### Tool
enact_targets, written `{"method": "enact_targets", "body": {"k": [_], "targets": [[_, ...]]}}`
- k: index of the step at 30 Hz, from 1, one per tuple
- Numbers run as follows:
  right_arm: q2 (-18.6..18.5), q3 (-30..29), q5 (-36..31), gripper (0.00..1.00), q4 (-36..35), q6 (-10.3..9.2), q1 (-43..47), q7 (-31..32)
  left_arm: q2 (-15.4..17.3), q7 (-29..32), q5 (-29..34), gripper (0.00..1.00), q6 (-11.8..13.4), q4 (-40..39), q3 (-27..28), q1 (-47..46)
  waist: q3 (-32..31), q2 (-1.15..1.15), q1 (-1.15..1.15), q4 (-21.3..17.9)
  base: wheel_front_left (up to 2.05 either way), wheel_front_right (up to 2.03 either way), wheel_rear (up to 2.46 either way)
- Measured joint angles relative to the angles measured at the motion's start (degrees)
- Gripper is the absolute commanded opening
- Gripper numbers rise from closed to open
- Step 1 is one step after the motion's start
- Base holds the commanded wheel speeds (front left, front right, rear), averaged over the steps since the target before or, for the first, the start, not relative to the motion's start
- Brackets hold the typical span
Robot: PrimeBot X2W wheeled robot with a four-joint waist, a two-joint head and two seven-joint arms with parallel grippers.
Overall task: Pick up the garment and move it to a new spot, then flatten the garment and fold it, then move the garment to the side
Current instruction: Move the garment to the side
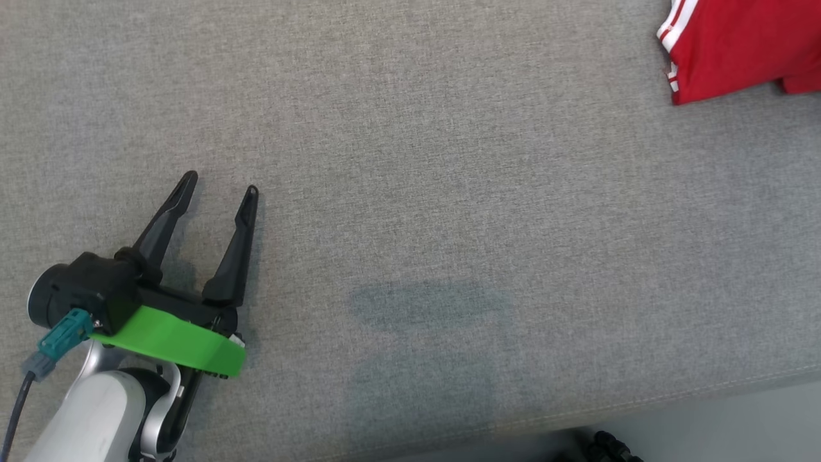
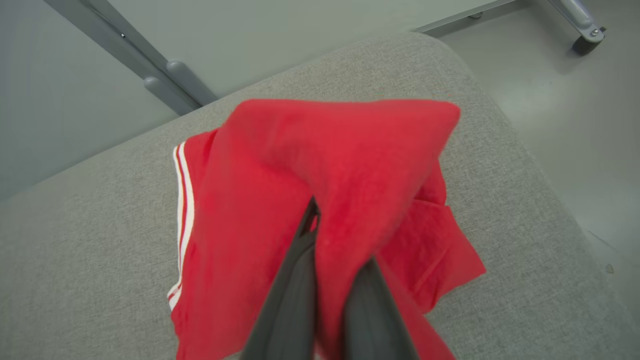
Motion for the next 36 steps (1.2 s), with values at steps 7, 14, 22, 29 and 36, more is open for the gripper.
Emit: {"method": "enact_targets", "body": {"k": [7, 14, 22, 29, 36], "targets": [[1.4, 0.8, -5.3, 0.24, 2.0, -0.02, 0.0, -7.8, 0.1, 0.5, 0.4, 1.00, 0.0, -0.1, -0.1, -1.7, 1.2, 0.00, 0.00, 1.3, 0.00, 0.00, 0.00], [1.1, 1.9, -8.5, 0.82, 4.7, -0.02, 0.0, -11.5, 0.1, 0.5, 0.4, 1.00, 0.0, 0.0, 0.0, -1.7, 1.5, 0.00, 0.00, 2.1, 0.00, 0.00, 0.00], [-2.9, 1.9, -13.6, 1.00, 8.6, -0.21, 0.1, -15.5, -0.3, 0.5, 0.4, 1.00, 0.0, 0.2, -0.1, -1.7, 1.0, 0.00, 0.00, 2.4, 0.00, 0.00, 0.00], [-2.6, 2.1, -14.0, 1.00, 12.5, -1.02, 2.9, -17.6, -0.9, 0.4, 0.3, 1.00, 0.0, 0.5, 0.0, -1.7, 0.5, 0.00, 0.00, 2.7, 0.00, 0.00, 0.00], [1.0, 2.6, -14.8, 1.00, 12.7, -1.03, 3.2, -22.4, -1.0, -1.2, 0.3, 1.00, 0.4, 2.0, 1.9, -1.6, -1.0, 0.00, 0.00, 2.0, 0.00, 0.00, 0.00]]}}
